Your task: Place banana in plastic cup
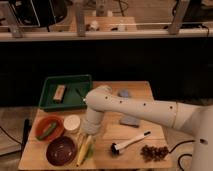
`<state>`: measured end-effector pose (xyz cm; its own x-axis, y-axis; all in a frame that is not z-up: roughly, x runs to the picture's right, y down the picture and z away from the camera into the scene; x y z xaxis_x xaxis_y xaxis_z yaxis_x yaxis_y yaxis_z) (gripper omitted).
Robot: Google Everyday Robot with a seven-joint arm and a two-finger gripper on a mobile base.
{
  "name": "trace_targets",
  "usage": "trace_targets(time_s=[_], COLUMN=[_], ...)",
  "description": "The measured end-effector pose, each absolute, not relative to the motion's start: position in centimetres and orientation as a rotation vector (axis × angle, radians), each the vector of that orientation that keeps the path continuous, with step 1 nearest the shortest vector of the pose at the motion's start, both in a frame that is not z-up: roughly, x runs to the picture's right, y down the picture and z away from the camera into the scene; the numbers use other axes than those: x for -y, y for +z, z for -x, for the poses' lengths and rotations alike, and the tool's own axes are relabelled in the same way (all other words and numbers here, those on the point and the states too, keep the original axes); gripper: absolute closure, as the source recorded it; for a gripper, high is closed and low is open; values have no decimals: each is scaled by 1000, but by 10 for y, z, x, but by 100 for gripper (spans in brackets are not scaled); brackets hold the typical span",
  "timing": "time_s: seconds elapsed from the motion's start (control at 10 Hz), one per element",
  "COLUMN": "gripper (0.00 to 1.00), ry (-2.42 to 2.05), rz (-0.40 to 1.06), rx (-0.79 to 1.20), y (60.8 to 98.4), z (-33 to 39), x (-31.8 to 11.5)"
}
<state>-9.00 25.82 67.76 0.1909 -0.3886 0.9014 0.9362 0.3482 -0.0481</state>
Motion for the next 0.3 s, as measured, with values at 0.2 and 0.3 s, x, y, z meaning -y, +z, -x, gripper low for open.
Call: trace_targets(time_s=[0.2, 0.3], gripper=[20, 20], ry=[-1054, -1056], rz=[712, 708], rx=[955, 959], y=[677, 677], z=[90, 90], x=[-258, -258])
